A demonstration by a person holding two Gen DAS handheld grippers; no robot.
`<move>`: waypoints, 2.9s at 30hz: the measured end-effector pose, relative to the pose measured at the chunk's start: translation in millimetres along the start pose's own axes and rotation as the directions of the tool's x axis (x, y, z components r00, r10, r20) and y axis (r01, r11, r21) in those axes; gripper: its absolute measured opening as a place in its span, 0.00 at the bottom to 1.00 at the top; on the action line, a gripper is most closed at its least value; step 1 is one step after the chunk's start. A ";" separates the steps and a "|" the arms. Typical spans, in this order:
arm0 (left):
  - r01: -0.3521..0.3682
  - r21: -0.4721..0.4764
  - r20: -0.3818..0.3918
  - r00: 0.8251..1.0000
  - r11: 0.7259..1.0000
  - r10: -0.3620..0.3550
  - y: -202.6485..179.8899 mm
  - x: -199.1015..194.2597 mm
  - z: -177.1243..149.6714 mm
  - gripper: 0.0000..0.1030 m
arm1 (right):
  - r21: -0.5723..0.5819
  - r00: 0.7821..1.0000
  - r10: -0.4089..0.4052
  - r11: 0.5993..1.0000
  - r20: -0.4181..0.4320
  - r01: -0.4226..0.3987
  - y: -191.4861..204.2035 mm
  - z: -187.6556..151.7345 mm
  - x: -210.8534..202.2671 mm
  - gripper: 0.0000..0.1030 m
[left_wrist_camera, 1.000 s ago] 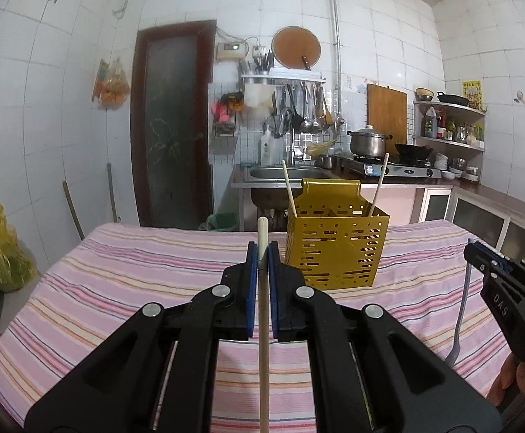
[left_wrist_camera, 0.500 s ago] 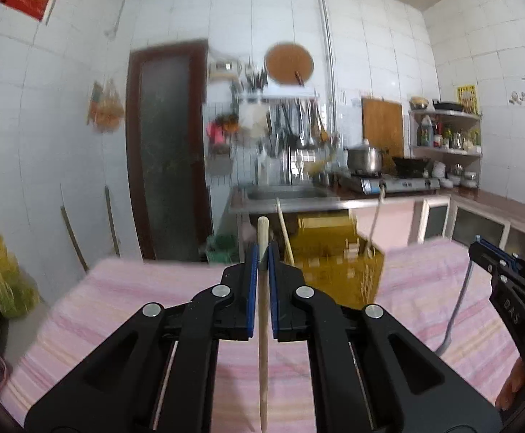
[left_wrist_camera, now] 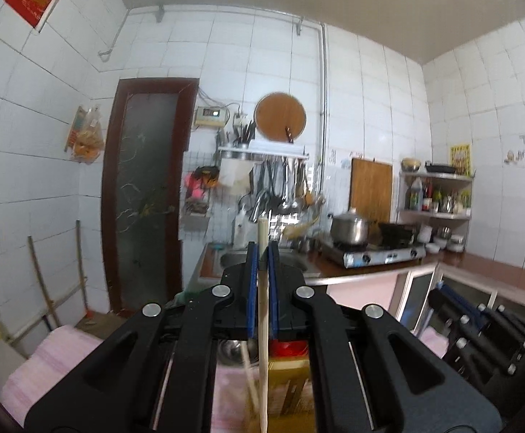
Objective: Organize utensils
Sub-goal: 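Carry the blue spoon and chopstick up and lower both into the yellow holder, then open both tools to drop the spoon and chopstick into the holder, then close the right tool on another wooden chopstick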
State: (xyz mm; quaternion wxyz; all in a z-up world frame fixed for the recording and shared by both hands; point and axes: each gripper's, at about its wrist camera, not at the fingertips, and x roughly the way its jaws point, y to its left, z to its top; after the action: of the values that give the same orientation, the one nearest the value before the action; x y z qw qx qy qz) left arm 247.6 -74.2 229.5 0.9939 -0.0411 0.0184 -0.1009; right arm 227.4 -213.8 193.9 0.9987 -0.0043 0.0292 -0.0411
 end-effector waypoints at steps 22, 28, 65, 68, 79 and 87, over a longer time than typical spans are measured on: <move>-0.105 0.019 -0.233 0.967 0.994 0.106 20.1 103.8 -90.9 0.69 | -0.013 0.963 -0.011 1.000 -0.268 0.008 -8.6 -79.3 91.6 0.58; -0.154 0.077 -0.239 0.956 0.985 0.168 33.6 43.0 -74.5 0.95 | 0.017 0.942 -0.069 0.997 -0.329 0.079 -29.2 -68.6 38.4 0.58; -0.202 0.155 -0.611 0.750 0.967 0.255 65.7 -10.6 -251.4 0.95 | 0.065 0.697 -0.017 0.994 -0.717 0.091 -5.8 -240.5 -6.3 0.58; -0.203 0.155 -0.623 0.739 0.967 0.255 67.7 -8.1 -254.6 0.95 | 0.045 0.693 -0.043 0.993 -0.720 0.108 -3.0 -240.4 -8.9 0.57; -0.189 0.186 -0.610 0.748 0.964 0.264 62.2 -10.7 -254.8 0.95 | -0.002 0.661 -0.078 0.993 -0.746 0.115 13.3 -245.7 -8.9 0.38; -0.178 0.166 -0.632 0.736 0.970 0.243 60.4 -10.6 -256.0 0.95 | -0.010 0.663 -0.075 0.995 -0.745 0.102 15.3 -242.3 -2.3 0.09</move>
State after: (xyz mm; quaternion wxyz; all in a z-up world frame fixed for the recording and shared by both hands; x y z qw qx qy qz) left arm 237.8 -33.1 -30.3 0.9317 0.0454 0.3603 0.0032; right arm 212.1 -199.8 -48.0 0.8968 0.0279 0.4327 -0.0884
